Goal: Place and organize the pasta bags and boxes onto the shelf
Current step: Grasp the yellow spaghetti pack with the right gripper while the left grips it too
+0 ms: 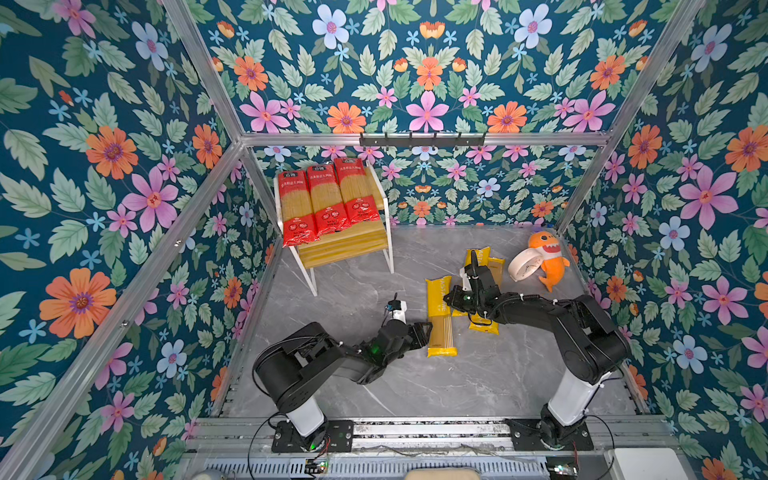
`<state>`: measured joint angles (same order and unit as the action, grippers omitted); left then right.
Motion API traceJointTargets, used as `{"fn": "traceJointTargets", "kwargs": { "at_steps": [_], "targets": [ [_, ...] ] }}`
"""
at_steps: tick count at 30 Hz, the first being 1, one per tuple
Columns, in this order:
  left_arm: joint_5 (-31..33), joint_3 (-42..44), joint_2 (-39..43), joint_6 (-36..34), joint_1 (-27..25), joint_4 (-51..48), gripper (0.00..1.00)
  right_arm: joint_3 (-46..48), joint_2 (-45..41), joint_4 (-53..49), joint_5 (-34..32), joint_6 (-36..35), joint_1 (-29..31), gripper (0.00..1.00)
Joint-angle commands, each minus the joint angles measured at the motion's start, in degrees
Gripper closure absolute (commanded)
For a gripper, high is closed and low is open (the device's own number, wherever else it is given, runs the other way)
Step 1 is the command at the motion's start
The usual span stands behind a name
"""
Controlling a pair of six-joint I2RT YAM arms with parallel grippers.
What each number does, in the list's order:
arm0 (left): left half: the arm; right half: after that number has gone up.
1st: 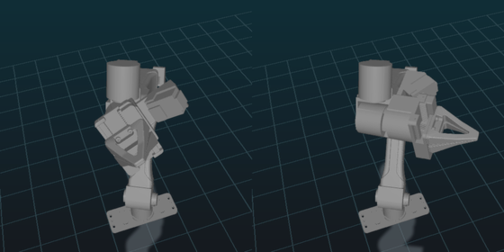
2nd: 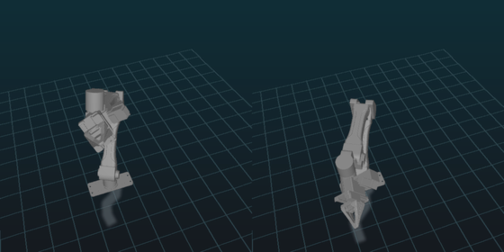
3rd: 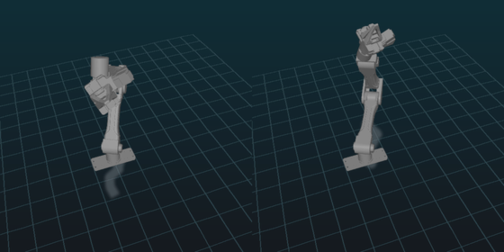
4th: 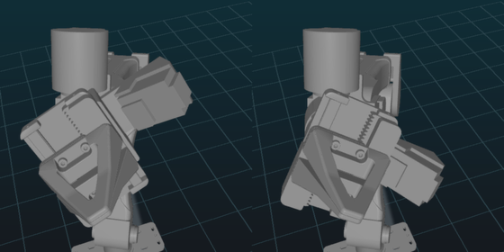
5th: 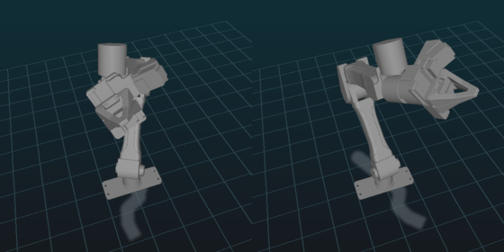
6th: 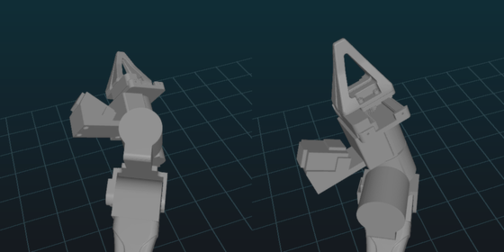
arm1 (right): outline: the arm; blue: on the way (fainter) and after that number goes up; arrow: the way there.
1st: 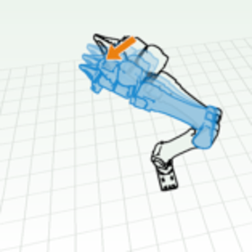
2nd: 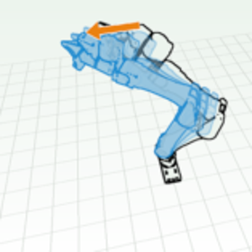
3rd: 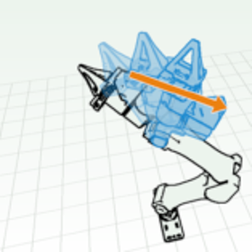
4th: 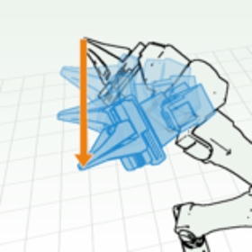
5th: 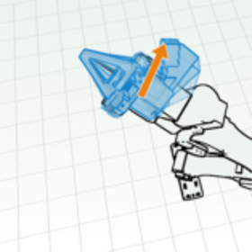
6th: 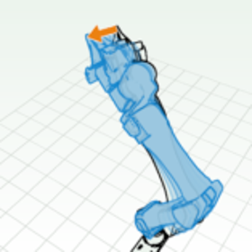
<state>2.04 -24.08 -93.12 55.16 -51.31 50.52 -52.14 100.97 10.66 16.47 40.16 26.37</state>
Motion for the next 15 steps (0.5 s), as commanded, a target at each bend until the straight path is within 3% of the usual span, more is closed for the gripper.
{"fn": "traceJointTargets", "kwargs": {
  "at_steps": [1,8,15],
  "targets": [
    [3.2,1.6,3.2,-0.6,0.2,-0.4,0.39,0.0,-1.4,-2.8,2.3,-0.9,0.3,0.97],
    [5.0,5.2,11.0,-0.9,0.2,-2.9,0.38,3.6,-7.6,-1.8,4.0,1.4,1.0,1.00],
    [-0.4,15.3,14.2,-1.6,2.9,15.2,0.31,8.9,-15.6,9.1,-0.3,-3.0,5.0,1.00]
  ]
}}
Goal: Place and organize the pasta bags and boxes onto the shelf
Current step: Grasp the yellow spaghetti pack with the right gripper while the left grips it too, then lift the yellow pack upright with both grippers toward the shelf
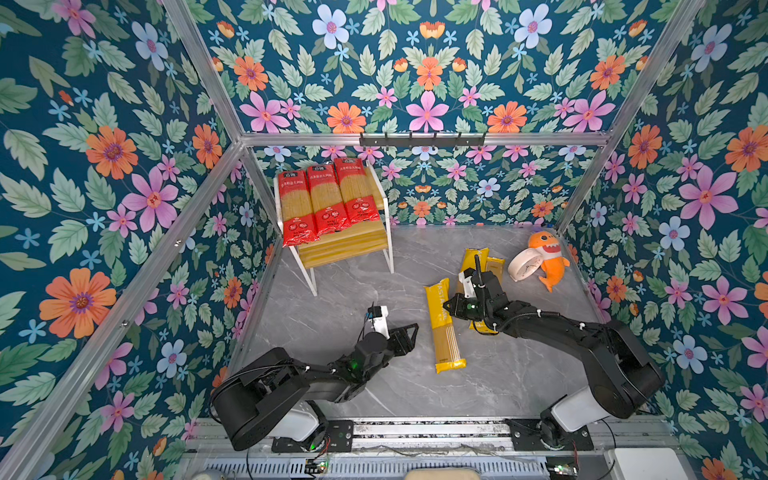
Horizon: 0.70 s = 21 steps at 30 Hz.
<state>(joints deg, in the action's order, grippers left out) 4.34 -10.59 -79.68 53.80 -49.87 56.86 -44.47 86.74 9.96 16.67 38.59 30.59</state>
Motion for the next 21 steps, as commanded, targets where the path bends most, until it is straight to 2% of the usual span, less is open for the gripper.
{"fn": "traceJointTargets", "kwargs": {
  "at_steps": [1,6,9,15,21],
  "targets": [
    [-3.5,2.7,1.5,0.0,1.9,9.8,0.31,1.9,-1.6,12.0,-0.6,-1.4,1.1,1.00],
    [-7.0,1.8,3.1,-4.6,2.0,9.9,0.31,2.4,-1.1,20.9,-1.7,-2.1,3.6,1.00],
    [-8.0,2.8,2.0,-5.1,2.4,14.8,0.31,1.9,-0.6,27.2,-0.6,-3.7,5.9,1.00],
    [-13.7,4.2,5.2,-5.5,5.0,17.2,0.28,-1.6,1.1,34.8,6.3,-2.6,6.6,1.00],
    [-21.3,0.2,14.0,-13.5,10.4,0.2,0.29,-3.3,2.7,42.5,10.9,0.8,6.5,1.00]
  ]
}}
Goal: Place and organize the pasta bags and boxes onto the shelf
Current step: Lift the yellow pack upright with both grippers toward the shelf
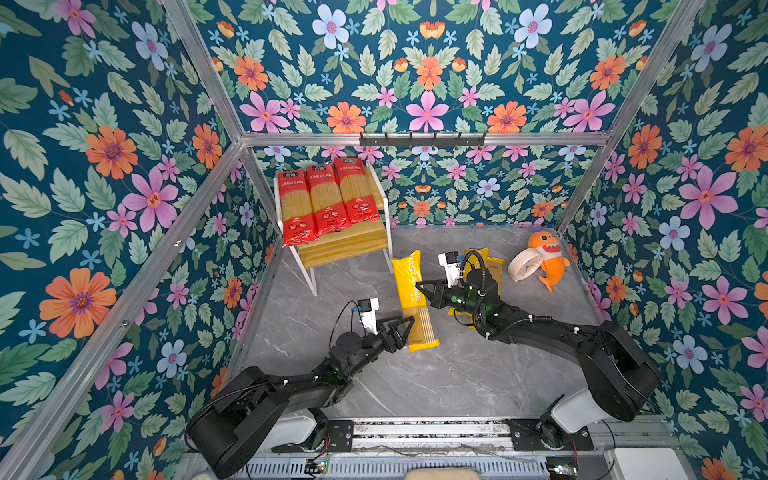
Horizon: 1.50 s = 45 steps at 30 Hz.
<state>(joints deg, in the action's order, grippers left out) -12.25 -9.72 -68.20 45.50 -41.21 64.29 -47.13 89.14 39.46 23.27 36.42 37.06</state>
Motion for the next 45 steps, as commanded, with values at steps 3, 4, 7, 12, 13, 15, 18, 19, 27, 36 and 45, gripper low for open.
{"fn": "traceJointTargets", "kwargs": {
  "at_steps": [3,4,7,12,13,15,18,19,27,36,45],
  "targets": [
    [-8.6,0.6,5.8,-5.2,6.3,-8.0,0.30,-0.7,1.1,17.4,6.5,4.7,-0.1,1.00],
    [-9.6,0.7,6.8,-5.2,7.1,-8.8,0.30,-0.9,1.5,18.2,8.0,5.8,-0.1,1.00],
    [-10.9,0.8,8.9,-5.7,7.6,-11.0,0.31,-1.9,2.8,22.5,12.2,8.1,-0.3,1.00],
    [-13.2,1.9,7.8,-5.1,7.6,-6.2,0.35,-3.0,4.6,25.3,15.5,10.4,-0.5,1.00],
    [-14.2,2.0,6.8,-4.8,7.6,-4.3,0.37,-3.4,5.1,25.7,15.9,10.9,-0.5,1.00],
    [-15.3,1.9,4.5,-4.3,7.6,-1.2,0.41,-3.9,7.1,28.0,16.7,12.1,-0.5,1.00],
    [-16.1,1.5,1.0,-2.6,7.7,3.2,0.51,-5.2,9.1,30.0,17.9,13.9,-0.5,1.00],
    [-16.7,1.3,-0.1,-1.8,7.7,4.9,0.53,-6.1,9.6,30.1,18.7,14.4,-0.5,1.00],
    [-15.3,2.2,-3.3,0.8,8.2,9.9,0.76,-7.0,11.6,27.6,18.2,16.7,-0.6,0.95],
    [-14.9,3.4,1.7,2.8,10.1,7.2,0.86,-0.1,11.6,26.6,14.5,19.5,-2.7,0.57],
    [-21.0,0.4,6.0,10.8,21.9,-4.0,0.86,7.8,11.3,23.4,14.4,20.7,-0.7,0.52]
  ]
}}
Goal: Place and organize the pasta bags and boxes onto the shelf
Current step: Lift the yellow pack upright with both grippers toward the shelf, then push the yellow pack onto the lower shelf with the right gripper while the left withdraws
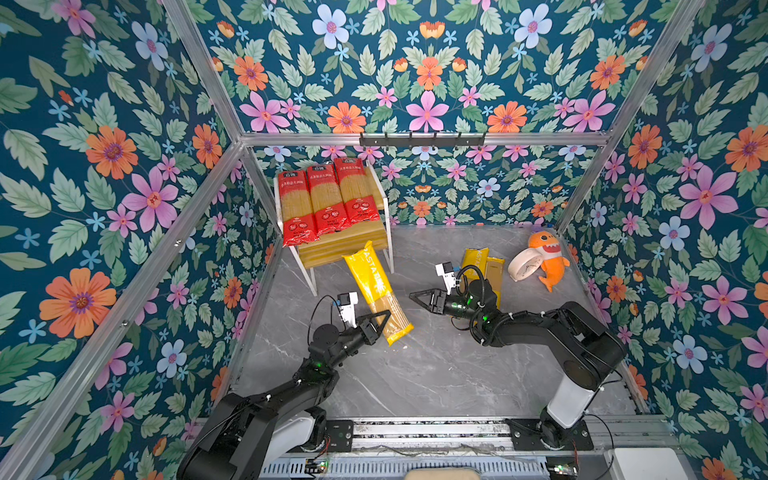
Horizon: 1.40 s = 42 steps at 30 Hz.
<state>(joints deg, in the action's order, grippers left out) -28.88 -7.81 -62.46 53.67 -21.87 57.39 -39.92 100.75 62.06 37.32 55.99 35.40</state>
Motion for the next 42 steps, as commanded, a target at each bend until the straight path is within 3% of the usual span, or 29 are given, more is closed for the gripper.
{"fn": "traceJointTargets", "kwargs": {
  "at_steps": [1,8,14,21,25,29,33,38,42],
  "targets": [
    [-6.3,-2.0,-0.2,3.7,3.9,3.1,0.85,0.6,-0.2,-0.1,0.3,1.1,1.6,0.51],
    [-14.9,-4.7,-3.2,9.1,10.2,6.1,0.84,-3.1,2.5,-1.8,1.7,2.2,5.8,0.50],
    [-18.8,-6.0,-4.0,11.0,12.2,8.7,0.84,-6.3,4.7,-1.7,2.8,3.2,7.2,0.53],
    [-18.7,-6.7,-5.6,11.0,14.0,8.2,0.82,-9.5,6.1,-1.5,5.2,4.8,8.5,0.77],
    [-15.9,-5.7,-4.0,12.5,15.4,7.2,0.60,-9.8,5.6,-0.1,2.2,5.9,8.6,0.93],
    [-12.9,-4.8,0.2,10.9,15.7,-0.4,0.48,-12.4,5.8,-0.6,-1.1,7.2,8.6,1.00],
    [-8.3,-3.3,7.7,8.7,16.5,-12.9,0.44,-19.2,8.2,-3.7,-1.6,7.7,8.4,1.00],
    [7.4,-4.9,23.2,3.0,17.5,-46.1,0.42,-30.1,13.3,-11.2,-4.7,10.2,8.5,1.00],
    [14.8,-5.0,29.8,0.0,17.7,-57.1,0.40,-39.0,17.7,-15.5,-10.5,11.7,8.8,1.00]
  ]
}}
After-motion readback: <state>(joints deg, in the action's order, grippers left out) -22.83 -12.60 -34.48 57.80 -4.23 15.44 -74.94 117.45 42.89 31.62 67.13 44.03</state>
